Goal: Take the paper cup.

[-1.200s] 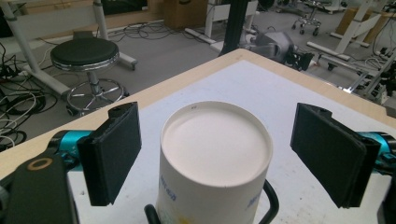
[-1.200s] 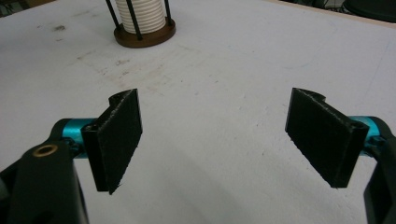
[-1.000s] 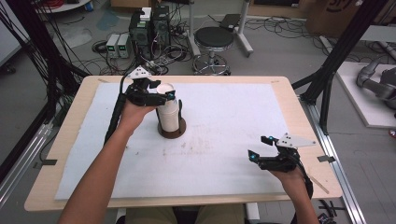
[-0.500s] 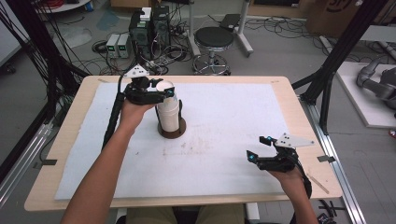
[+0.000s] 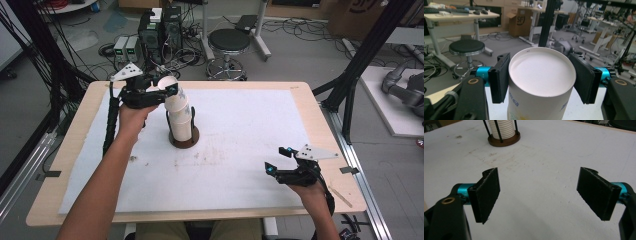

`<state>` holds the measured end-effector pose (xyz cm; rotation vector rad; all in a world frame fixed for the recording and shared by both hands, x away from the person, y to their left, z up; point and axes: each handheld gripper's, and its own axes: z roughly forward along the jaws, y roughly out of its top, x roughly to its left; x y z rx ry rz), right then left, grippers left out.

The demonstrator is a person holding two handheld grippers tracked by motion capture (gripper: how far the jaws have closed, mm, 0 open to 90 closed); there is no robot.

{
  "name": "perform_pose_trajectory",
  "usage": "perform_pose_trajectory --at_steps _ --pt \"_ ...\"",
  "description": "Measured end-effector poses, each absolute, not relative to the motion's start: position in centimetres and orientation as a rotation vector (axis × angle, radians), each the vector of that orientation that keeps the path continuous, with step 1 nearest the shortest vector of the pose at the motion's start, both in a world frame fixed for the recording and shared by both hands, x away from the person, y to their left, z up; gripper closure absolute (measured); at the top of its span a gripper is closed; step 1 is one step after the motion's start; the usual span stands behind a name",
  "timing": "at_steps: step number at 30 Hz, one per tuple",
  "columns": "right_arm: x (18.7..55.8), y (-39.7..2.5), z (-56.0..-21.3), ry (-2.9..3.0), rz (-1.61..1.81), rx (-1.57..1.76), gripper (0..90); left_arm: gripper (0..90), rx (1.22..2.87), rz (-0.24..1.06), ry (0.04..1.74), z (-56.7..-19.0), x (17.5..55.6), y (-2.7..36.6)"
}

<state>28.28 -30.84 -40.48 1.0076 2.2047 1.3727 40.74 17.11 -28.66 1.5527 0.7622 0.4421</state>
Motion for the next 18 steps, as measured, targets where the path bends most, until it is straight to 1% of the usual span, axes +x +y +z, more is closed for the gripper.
perform_pose_trajectory --at_steps 9,18 --pt "27.9 -30.8 -40.3 2.203 1.367 1.008 19.0 36.8 1.499 0.482 0.717 -25.7 39.0 19.1" --pt "27.9 -30.7 -40.2 2.205 1.371 1.008 19.0 36.9 1.511 0.488 0.727 -25.9 36.9 21.6"
